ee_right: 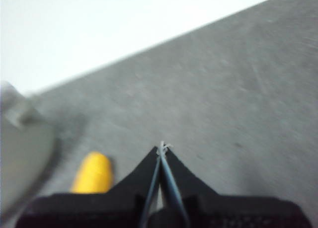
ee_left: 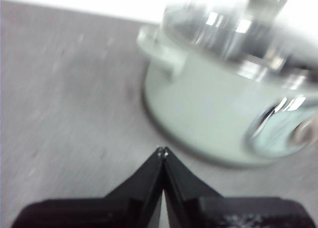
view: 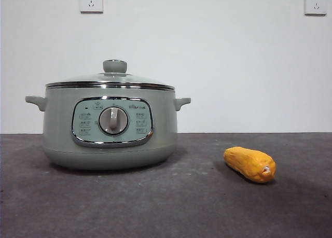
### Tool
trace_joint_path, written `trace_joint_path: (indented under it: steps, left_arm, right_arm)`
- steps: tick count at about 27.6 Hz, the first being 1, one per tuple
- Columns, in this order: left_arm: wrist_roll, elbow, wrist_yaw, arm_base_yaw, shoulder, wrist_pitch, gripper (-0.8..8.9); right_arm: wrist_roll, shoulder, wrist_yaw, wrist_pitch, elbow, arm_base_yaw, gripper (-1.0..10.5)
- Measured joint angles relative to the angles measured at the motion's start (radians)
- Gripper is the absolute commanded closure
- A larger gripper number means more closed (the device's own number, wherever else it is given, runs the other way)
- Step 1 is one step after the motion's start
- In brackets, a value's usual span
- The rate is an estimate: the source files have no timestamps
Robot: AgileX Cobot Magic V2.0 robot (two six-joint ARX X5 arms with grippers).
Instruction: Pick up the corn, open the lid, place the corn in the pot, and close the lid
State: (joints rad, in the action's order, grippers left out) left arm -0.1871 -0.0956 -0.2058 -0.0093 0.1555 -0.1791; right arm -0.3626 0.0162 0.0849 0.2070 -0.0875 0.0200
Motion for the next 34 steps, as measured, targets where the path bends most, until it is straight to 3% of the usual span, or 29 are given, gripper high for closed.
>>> trace_joint_path:
  steps: [6, 12, 25, 30, 34]
  left_arm:
    - [-0.051, -0.114, -0.060, 0.000, 0.071, -0.062, 8.20]
    - [-0.048, -0.316, -0.103, 0.000, 0.170, -0.224, 8.20]
    - [0.135, -0.807, -0.173, -0.006, 0.379, -0.663, 8.20]
    - [0.205, -0.951, -0.208, -0.025, 0.446, -0.794, 8.20]
    - [0.232, -0.983, -0.210, -0.027, 0.465, -0.812, 8.16]
  right_arm:
    - [-0.069, 0.078, 0.092, 0.044, -0.146, 0.000, 9.6]
    - [-0.045, 0.211, 0.177, 0.223, -0.376, 0.000, 9.6]
    - [0.285, 0.568, 0.274, 0.777, -0.924, 0.000, 9.6]
    - [0.381, 0.679, 0.290, 0.949, -1.057, 0.000, 9.6]
    - [0.430, 0.748, 0.290, 1.023, -1.123, 0.000, 9.4]
